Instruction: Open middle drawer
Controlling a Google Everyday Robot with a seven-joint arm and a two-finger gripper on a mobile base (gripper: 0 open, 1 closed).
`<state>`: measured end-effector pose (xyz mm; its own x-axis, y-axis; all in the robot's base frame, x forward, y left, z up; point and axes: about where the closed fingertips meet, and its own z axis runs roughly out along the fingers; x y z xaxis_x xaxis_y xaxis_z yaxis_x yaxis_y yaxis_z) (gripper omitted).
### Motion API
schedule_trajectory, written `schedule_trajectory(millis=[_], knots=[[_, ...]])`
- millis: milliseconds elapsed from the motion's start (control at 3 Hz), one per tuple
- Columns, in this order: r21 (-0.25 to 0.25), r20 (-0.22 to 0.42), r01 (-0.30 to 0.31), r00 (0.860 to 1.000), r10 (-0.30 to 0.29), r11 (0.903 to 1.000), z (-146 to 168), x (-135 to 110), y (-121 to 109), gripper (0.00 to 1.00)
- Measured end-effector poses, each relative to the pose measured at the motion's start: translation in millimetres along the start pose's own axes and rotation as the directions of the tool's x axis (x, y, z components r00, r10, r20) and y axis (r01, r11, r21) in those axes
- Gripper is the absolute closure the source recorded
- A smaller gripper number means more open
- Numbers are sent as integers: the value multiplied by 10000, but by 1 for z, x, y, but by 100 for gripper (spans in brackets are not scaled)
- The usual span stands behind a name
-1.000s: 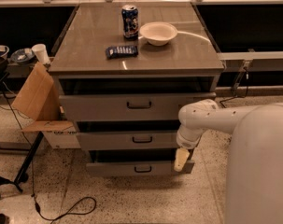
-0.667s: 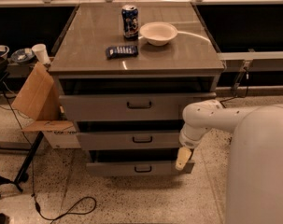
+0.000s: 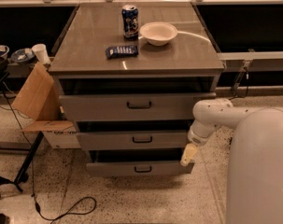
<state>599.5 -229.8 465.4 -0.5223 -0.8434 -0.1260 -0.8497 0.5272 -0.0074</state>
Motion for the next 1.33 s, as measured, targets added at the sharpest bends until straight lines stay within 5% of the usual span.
schedule_trajectory(millis=[667,1333], knots=[[9,78,-466,9989,466,9989,7,3,-8,0],[125,510,-1943,9798,1934,9809,11,24,-22,0]])
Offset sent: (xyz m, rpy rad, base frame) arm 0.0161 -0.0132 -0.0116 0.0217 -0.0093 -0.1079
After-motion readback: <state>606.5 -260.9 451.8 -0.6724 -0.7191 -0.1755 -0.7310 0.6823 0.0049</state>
